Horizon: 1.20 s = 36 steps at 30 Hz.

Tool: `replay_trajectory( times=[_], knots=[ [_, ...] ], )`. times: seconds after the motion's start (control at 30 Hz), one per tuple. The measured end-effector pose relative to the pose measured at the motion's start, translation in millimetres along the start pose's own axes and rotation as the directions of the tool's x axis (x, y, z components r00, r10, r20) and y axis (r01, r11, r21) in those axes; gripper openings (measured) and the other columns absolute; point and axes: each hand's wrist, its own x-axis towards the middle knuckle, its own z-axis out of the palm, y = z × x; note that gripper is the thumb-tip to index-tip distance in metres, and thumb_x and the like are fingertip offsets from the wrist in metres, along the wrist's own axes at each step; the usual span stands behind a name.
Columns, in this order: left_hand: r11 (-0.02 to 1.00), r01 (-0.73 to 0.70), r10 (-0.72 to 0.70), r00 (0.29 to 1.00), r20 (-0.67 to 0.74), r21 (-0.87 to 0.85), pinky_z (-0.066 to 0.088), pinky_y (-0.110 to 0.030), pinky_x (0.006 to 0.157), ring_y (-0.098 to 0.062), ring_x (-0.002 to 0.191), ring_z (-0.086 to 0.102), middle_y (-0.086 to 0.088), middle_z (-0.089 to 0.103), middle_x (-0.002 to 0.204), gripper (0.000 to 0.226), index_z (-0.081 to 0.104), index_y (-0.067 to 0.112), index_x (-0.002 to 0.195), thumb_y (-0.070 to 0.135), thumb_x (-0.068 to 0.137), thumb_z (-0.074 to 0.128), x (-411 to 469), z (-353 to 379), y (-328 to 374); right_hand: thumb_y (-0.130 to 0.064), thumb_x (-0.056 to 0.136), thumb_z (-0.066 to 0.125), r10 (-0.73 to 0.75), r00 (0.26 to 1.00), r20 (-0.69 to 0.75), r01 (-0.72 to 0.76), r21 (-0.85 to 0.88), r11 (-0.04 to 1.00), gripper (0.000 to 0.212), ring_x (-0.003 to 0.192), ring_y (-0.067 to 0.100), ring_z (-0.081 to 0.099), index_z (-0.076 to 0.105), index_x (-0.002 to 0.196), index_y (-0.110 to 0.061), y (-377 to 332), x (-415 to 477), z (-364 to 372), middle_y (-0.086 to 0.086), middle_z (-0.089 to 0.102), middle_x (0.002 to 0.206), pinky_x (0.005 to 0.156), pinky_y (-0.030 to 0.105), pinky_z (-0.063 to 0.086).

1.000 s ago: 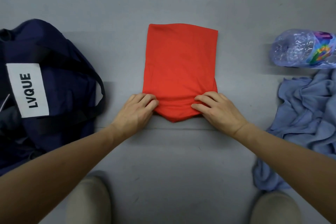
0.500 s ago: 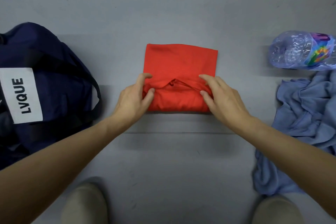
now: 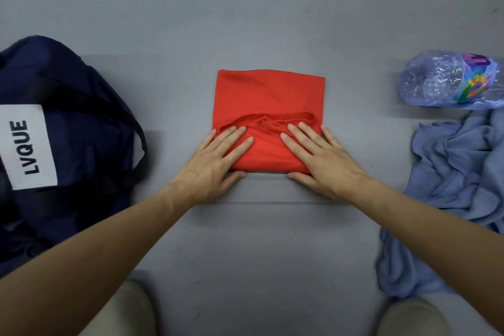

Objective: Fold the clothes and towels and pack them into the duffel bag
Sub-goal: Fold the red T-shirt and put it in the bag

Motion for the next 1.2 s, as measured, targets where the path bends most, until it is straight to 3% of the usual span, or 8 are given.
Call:
replay_trajectory(
  times=[0.23, 0.4, 0.63, 0.8, 0.9, 1.0, 1.13, 1.2],
  knots=[
    [0.998, -0.038, 0.035, 0.998, -0.054, -0.056, 0.038, -0.045, 0.115, -0.03, 0.137, 0.049, -0.008, 0.047, 0.154, 0.06, 0.054, 0.015, 0.142, 0.03, 0.084, 0.047, 8.8, -17.2, -13.8, -0.046, 0.087, 0.055, -0.014, 1.0, 0.01, 0.014, 0.005, 1.0, 0.086, 0.152, 0.029, 0.021, 0.011, 0.159, -0.034, -1.4, 2.7, -7.8, 0.009, 0.021, 0.165, 0.123, 0.054, 0.015],
    [0.959, 0.066, -0.115, 0.979, -0.166, -0.275, 0.042, -0.029, 0.106, -0.016, 0.121, 0.061, 0.004, 0.067, 0.13, 0.043, 0.069, 0.018, 0.124, 0.034, 0.09, 0.047, 13.7, -31.4, -6.8, -0.054, 0.083, 0.033, 0.054, 0.998, 0.023, -0.057, 0.211, 0.976, 0.072, 0.15, 0.017, 0.026, 0.036, 0.152, -0.033, 3.3, 7.7, -21.6, -0.002, 0.033, 0.161, 0.124, 0.049, 0.011],
    [0.758, 0.381, -0.301, 0.924, 0.235, -0.529, 0.035, -0.031, 0.065, -0.015, 0.07, 0.054, 0.008, 0.057, 0.067, 0.031, 0.053, 0.025, 0.071, 0.05, 0.089, 0.053, 21.9, -54.6, -19.5, -0.049, 0.093, 0.055, 0.251, 0.966, 0.058, -0.246, 0.505, 0.828, 0.05, 0.123, 0.028, 0.053, 0.044, 0.141, -0.041, 2.2, 4.6, -47.7, 0.002, 0.063, 0.129, 0.101, 0.032, 0.038],
    [0.766, 0.535, -0.552, 0.832, 0.063, -0.357, 0.047, -0.038, 0.073, -0.03, 0.085, 0.061, 0.001, 0.064, 0.085, 0.026, 0.059, 0.026, 0.095, 0.052, 0.091, 0.062, 27.6, -42.4, -12.5, -0.038, 0.098, 0.058, 0.376, 0.9, -0.222, -0.246, 0.451, 0.858, 0.055, 0.11, 0.03, 0.059, 0.039, 0.15, -0.03, -8.1, 9.9, -31.1, 0.005, 0.056, 0.132, 0.093, 0.043, 0.05],
    [0.925, 0.331, -0.368, 0.903, -0.223, -0.186, 0.051, -0.045, 0.079, -0.034, 0.097, 0.06, -0.005, 0.062, 0.113, 0.025, 0.059, 0.019, 0.115, 0.032, 0.093, 0.06, 21.6, -34.0, -2.8, -0.024, 0.098, 0.057, 0.052, 0.89, -0.453, -0.022, 0.072, 0.997, 0.04, 0.128, 0.035, 0.051, 0.058, 0.138, -0.021, -6.0, 9.8, -19.8, 0.011, 0.056, 0.138, 0.112, 0.052, 0.037],
    [1.0, 0.008, -0.002, 0.919, -0.394, 0.013, 0.048, -0.044, 0.083, -0.033, 0.098, 0.06, -0.006, 0.065, 0.112, 0.021, 0.067, 0.015, 0.113, 0.019, 0.095, 0.057, 12.2, -20.1, 5.3, -0.054, 0.097, 0.044, -0.027, 0.966, -0.258, 0.019, -0.034, 0.999, 0.06, 0.144, 0.031, 0.038, 0.049, 0.146, -0.021, -5.1, 4.5, -8.9, 0.005, 0.05, 0.15, 0.12, 0.054, 0.024],
    [0.998, 0.042, -0.05, 0.987, -0.15, -0.055, 0.037, -0.046, 0.113, -0.029, 0.131, 0.048, -0.007, 0.053, 0.139, 0.07, 0.051, 0.015, 0.143, 0.057, 0.089, 0.065, -7.0, -4.6, -1.8, -0.067, 0.087, 0.053, 0.049, 0.996, -0.075, -0.05, -0.003, 0.999, 0.088, 0.151, 0.028, 0.023, 0.023, 0.158, -0.025, 0.4, 3.3, -2.7, 0.001, 0.029, 0.163, 0.121, 0.055, 0.019],
    [0.995, 0.042, -0.053, 0.991, -0.121, -0.095, 0.036, -0.044, 0.114, -0.028, 0.136, 0.045, -0.007, 0.05, 0.144, 0.072, 0.047, 0.016, 0.147, 0.047, 0.086, 0.072, -9.8, -4.8, -4.2, -0.058, 0.087, 0.062, 0.068, 0.994, -0.084, -0.064, 0.056, 0.996, 0.085, 0.15, 0.028, 0.027, 0.026, 0.157, -0.027, 1.7, 7.4, -6.0, 0.0, 0.032, 0.162, 0.122, 0.053, 0.021]
  ],
)
